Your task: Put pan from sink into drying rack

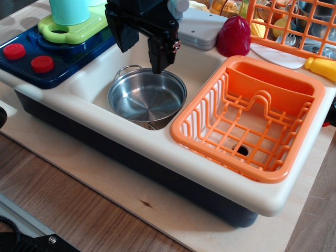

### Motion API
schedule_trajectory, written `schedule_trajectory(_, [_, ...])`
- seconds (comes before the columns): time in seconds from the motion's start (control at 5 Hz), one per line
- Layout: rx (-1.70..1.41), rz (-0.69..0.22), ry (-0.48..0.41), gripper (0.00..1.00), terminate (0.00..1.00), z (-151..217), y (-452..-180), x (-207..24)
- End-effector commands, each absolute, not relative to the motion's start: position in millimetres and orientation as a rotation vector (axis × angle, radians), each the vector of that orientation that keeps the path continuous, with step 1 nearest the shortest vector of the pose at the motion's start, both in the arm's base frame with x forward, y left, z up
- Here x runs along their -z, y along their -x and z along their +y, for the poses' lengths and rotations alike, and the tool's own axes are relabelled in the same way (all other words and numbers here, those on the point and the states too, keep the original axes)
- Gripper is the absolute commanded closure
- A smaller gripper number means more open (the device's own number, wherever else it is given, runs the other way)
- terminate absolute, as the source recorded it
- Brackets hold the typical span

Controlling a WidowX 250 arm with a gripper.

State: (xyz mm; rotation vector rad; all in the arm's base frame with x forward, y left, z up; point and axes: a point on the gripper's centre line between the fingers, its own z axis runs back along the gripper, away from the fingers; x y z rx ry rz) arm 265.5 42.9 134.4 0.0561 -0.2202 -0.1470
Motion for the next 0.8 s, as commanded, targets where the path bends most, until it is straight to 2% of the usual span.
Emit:
schedule_trajectory(0.0, [0.147,-0.22,-0.056,0.0,0.0,43,-266,-134])
schedule_trajectory(0.2, [0.327,-0.246,-0.113,0.0,0.0,36,-280,-138])
schedule_trajectory(0.6, [0.636,-0.301,-0.144,0.0,0.0,29,-302,-135])
